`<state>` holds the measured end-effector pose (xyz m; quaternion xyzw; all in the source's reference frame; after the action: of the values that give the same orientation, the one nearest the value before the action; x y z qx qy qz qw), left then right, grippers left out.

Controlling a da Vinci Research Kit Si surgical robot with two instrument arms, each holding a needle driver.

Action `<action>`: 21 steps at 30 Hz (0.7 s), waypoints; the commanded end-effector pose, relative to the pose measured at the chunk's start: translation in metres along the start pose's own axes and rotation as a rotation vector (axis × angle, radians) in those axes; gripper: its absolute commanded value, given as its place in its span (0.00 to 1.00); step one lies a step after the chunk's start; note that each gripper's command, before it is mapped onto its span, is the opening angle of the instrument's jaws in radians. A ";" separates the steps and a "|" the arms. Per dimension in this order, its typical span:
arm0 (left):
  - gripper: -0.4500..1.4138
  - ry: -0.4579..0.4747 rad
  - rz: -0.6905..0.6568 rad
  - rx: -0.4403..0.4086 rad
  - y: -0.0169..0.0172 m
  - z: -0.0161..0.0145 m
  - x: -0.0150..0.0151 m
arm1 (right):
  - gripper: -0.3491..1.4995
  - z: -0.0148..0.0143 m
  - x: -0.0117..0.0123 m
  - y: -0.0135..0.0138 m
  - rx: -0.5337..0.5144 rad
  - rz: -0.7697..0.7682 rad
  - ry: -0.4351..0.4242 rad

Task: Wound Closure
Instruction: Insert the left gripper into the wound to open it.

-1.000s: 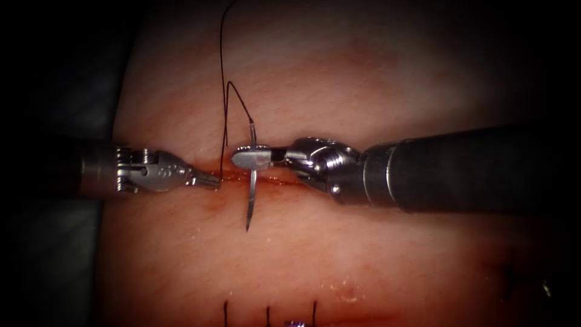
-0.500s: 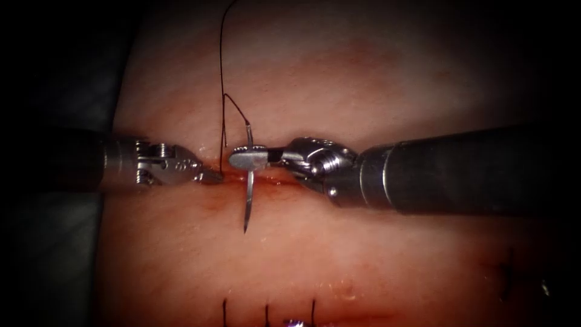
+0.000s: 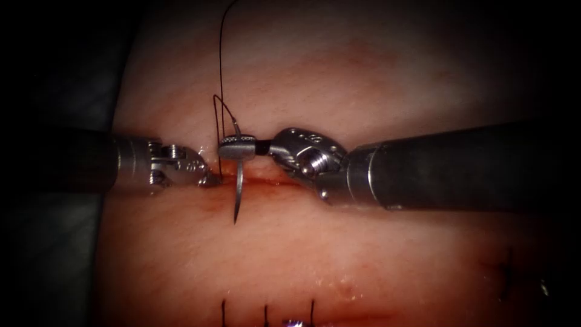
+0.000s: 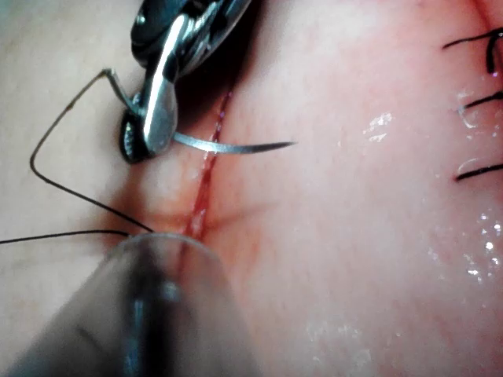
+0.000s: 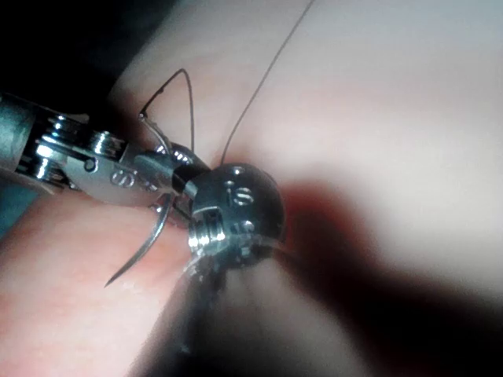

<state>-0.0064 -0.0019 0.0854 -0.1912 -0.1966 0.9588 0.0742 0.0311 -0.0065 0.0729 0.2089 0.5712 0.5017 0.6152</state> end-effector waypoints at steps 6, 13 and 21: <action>0.34 -0.008 -0.039 0.000 0.0004 0.0003 0.0002 | 0.00 0.0019 -0.0007 0.0014 -0.049 -0.125 0.025; 0.37 -0.007 -0.069 0.000 0.0008 0.0003 0.0001 | 0.00 0.0021 -0.0013 0.0017 -0.118 -0.281 0.065; 0.34 0.002 -0.070 -0.013 0.0014 0.0007 0.0000 | 0.00 0.0028 -0.0017 0.0019 -0.151 -0.438 0.089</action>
<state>-0.0061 -0.0033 0.0848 -0.1846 -0.2090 0.9543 0.1073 0.0327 -0.0062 0.0755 0.0065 0.5896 0.4034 0.6997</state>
